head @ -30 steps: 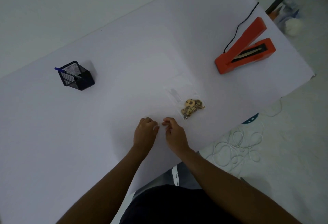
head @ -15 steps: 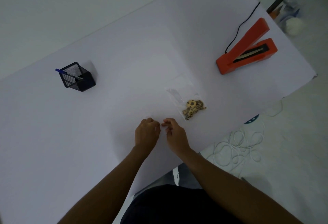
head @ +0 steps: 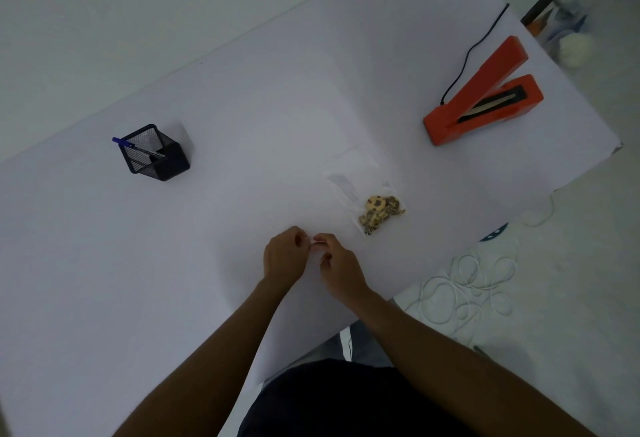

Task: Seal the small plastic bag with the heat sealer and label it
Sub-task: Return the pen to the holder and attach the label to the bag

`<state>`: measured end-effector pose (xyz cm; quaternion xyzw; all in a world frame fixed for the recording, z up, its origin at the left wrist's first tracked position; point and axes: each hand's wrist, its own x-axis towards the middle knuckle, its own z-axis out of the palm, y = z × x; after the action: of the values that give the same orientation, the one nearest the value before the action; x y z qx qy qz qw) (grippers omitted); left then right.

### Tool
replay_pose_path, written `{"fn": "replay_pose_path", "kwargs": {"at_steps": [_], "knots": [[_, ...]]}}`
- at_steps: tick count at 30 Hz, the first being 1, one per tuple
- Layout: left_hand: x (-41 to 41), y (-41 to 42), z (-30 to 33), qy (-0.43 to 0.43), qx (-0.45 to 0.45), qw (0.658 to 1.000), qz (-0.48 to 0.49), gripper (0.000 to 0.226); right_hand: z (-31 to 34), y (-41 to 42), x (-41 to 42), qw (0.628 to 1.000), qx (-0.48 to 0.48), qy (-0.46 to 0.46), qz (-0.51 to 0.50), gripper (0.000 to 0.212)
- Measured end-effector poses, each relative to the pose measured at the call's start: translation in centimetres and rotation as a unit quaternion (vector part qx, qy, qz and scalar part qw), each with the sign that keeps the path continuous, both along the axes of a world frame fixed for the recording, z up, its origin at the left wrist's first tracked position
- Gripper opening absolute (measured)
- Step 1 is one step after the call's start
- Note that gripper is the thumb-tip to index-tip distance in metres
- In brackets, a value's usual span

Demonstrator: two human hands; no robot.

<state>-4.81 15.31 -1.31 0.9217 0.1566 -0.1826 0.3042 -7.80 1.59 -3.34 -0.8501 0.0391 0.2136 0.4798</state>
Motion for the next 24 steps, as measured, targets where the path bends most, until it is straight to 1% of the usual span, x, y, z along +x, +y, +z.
{"fn": "replay_pose_path", "kwargs": {"at_steps": [2,4,7,8,9,10,11,13,14,15,16,18,21,23,24], "knots": [[0.0,0.3,0.2,-0.001,-0.036,0.999,0.041,0.012,0.4,0.0,0.3,1.0,0.005,0.017,0.011,0.045],[-0.1,0.7,0.9,-0.009,-0.105,0.99,0.092,0.01,0.8,0.0,0.5,0.999,0.005,0.044,0.013,0.043],[0.0,1.6,2.9,-0.02,-0.244,0.957,0.156,0.009,1.2,0.1,1.6,0.998,-0.004,0.069,0.011,0.032],[0.0,2.1,3.7,-0.027,-0.274,0.949,0.155,0.009,1.7,0.2,2.3,0.997,-0.001,0.077,0.012,0.028],[0.1,2.7,4.6,-0.037,-0.289,0.946,0.141,0.01,2.7,0.2,3.2,0.995,0.022,0.099,0.008,0.023],[0.1,3.2,5.6,-0.05,-0.296,0.946,0.121,0.01,4.0,0.3,4.1,0.988,0.069,0.14,-0.007,0.022],[0.2,3.8,6.4,-0.066,-0.297,0.947,0.099,0.009,5.6,0.2,5.1,0.972,0.126,0.198,-0.029,0.029],[0.4,4.6,8.0,-0.101,-0.292,0.949,0.058,0.009,8.8,-0.1,6.8,0.924,0.214,0.313,-0.045,0.057],[0.5,4.9,8.7,-0.117,-0.287,0.95,0.04,0.008,10.1,-0.3,7.4,0.909,0.233,0.343,-0.033,0.067],[0.6,5.1,9.3,-0.131,-0.281,0.95,0.024,0.008,11.3,-0.4,8.1,0.903,0.241,0.356,-0.015,0.073],[0.7,5.2,9.9,-0.144,-0.275,0.951,0.011,0.008,12.2,-0.5,8.6,0.902,0.244,0.357,0.005,0.074],[1.1,5.3,11.1,-0.167,-0.274,0.947,-0.012,0.008,13.9,-0.6,9.6,0.906,0.247,0.342,0.039,0.064],[1.6,5.0,12.4,-0.197,-0.28,0.939,-0.041,0.01,14.9,-1.1,10.5,0.907,0.268,0.32,0.058,0.041],[1.9,4.5,12.8,-0.203,-0.287,0.936,-0.032,0.011,15.3,-1.7,11.0,0.912,0.279,0.294,0.061,0.027],[2.1,4.2,12.9,-0.198,-0.289,0.937,-0.012,0.012,15.4,-1.9,11.3,0.92,0.28,0.269,0.055,0.023]]}}
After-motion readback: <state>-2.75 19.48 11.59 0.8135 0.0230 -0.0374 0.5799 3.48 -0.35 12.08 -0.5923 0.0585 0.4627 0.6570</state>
